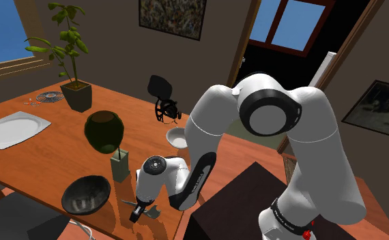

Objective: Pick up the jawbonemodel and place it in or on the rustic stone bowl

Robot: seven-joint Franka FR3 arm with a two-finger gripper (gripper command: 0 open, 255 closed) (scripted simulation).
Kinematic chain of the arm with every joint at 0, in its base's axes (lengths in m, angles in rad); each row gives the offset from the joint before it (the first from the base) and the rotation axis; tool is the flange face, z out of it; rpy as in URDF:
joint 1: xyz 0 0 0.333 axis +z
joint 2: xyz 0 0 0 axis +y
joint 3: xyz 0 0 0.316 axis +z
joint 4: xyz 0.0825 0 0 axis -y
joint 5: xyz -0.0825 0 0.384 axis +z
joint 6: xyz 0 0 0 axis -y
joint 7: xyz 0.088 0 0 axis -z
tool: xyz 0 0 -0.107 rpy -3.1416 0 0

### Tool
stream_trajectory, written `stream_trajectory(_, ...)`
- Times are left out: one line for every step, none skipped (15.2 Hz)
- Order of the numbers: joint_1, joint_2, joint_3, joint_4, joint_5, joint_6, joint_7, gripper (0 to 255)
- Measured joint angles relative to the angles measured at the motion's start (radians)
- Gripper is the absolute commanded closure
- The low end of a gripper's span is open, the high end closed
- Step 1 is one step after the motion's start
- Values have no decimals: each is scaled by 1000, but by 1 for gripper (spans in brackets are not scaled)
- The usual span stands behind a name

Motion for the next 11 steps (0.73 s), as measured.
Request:
stream_trajectory(0,0,0,0,0,0,0,0)
stream_trajectory(0,1,0,1,0,0,0,0)
stream_trajectory(0,1,0,1,0,0,0,255)
stream_trajectory(0,1,0,1,0,0,0,255)
stream_trajectory(0,1,0,1,0,0,0,255)
stream_trajectory(0,1,0,1,0,0,0,255)
stream_trajectory(0,1,0,0,0,0,0,255)
stream_trajectory(0,1,0,0,0,0,0,255)
stream_trajectory(0,1,0,0,0,0,0,255)
stream_trajectory(0,1,0,0,0,0,0,255)
stream_trajectory(0,1,0,0,0,0,0,255)
